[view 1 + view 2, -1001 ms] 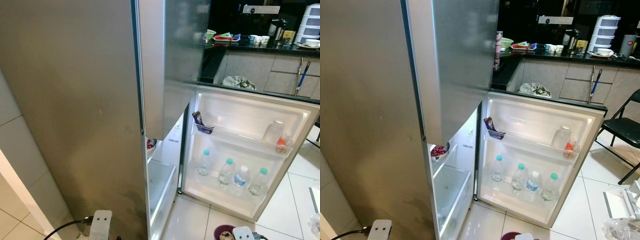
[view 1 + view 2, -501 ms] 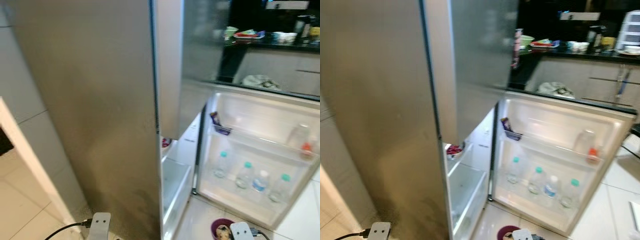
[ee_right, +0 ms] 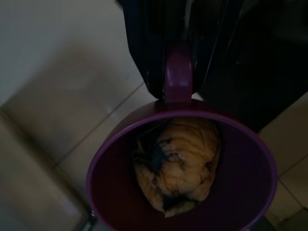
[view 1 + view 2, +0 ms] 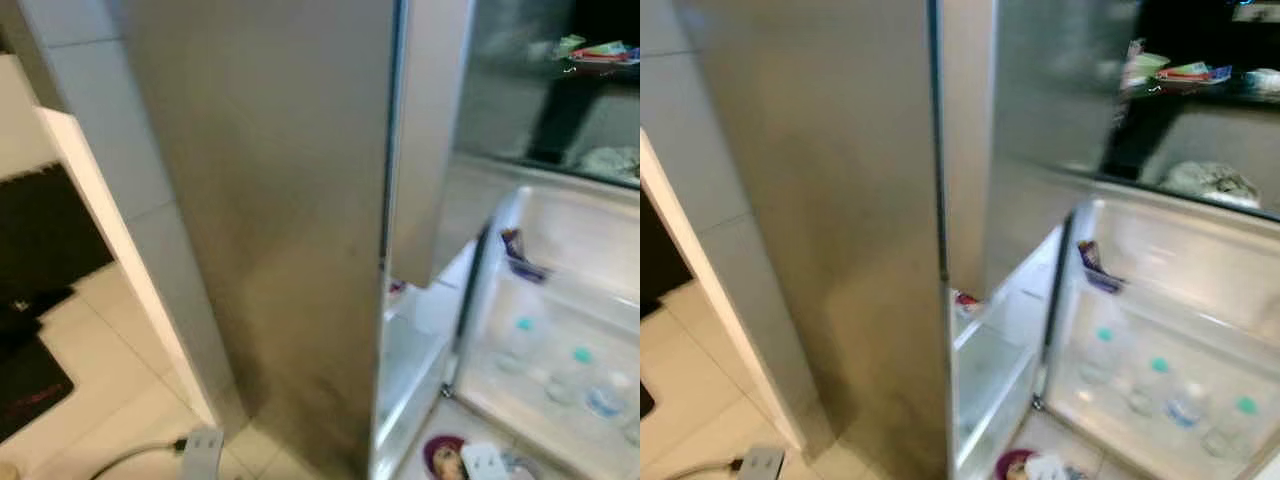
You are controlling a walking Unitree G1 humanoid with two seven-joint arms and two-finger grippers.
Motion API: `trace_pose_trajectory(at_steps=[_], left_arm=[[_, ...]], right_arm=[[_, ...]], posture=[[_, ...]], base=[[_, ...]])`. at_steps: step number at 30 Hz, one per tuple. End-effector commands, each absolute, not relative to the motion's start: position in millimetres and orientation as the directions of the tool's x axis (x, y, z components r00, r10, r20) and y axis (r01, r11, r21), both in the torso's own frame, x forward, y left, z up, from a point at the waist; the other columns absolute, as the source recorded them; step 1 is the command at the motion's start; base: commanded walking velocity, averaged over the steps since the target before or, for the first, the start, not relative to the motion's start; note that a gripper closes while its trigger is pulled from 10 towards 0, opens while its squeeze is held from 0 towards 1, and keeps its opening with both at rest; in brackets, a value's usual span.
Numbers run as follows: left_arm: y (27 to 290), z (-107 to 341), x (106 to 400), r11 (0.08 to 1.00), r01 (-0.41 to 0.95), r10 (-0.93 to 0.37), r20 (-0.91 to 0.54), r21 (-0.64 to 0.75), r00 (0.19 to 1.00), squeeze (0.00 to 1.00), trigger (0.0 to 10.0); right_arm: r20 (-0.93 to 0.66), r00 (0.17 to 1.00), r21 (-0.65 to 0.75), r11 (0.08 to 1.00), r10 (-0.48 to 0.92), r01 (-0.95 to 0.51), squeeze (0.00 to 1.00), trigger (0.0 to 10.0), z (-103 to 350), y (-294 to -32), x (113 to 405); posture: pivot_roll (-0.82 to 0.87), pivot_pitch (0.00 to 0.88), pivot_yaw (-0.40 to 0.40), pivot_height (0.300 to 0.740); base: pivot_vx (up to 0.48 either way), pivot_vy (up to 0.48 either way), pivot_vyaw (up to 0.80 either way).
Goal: Restocking fridge
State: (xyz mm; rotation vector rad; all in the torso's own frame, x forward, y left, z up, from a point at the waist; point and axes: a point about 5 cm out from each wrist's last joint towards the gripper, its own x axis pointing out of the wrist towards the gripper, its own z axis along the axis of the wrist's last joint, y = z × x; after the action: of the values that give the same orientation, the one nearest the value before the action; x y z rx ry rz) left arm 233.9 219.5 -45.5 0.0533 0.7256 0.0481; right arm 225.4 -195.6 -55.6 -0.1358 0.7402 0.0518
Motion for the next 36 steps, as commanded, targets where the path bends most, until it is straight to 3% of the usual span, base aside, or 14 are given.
trace_pose_trajectory(at_steps=[1,14,16,36], left_arm=[[222.4,-49.3,227.5,0.997,-0.029,0.072,-0.677,0.075,0.732,0.00,10.0],[217.1,-51.5,227.3,0.999,0.005,0.020,-0.703,0.034,0.711,0.00,10.0],[213.3,-54.6,223.8,0.999,0.039,-0.011,-0.718,0.022,0.696,0.00,10.0],[213.6,-54.9,222.9,0.999,-0.024,-0.001,-0.707,-0.025,0.707,0.00,10.0]], right_arm=[[-0.652,0.758,-0.099,0.990,0.012,-0.100,0.00,10.0,-52.2,-190.3,230.5],[-0.677,0.736,-0.110,0.990,-0.011,-0.086,0.00,10.0,-57.5,-195.2,222.1],[-0.701,0.711,-0.089,0.996,-0.046,-0.024,0.00,10.0,-62.5,-198.6,214.5],[-0.720,0.692,-0.084,0.996,-0.055,-0.009,0.00,10.0,-67.9,-203.1,203.6]], posture=[[-0.04,0.071,0.006,0.734],[-0.05,0.077,0.011,0.734],[-0.05,0.079,0.013,0.734],[-0.06,0.092,0.016,0.734]], base=[[0.000,0.000,0.80],[0.000,0.000,0.78],[0.000,0.000,0.00],[0.000,0.000,0.00]])
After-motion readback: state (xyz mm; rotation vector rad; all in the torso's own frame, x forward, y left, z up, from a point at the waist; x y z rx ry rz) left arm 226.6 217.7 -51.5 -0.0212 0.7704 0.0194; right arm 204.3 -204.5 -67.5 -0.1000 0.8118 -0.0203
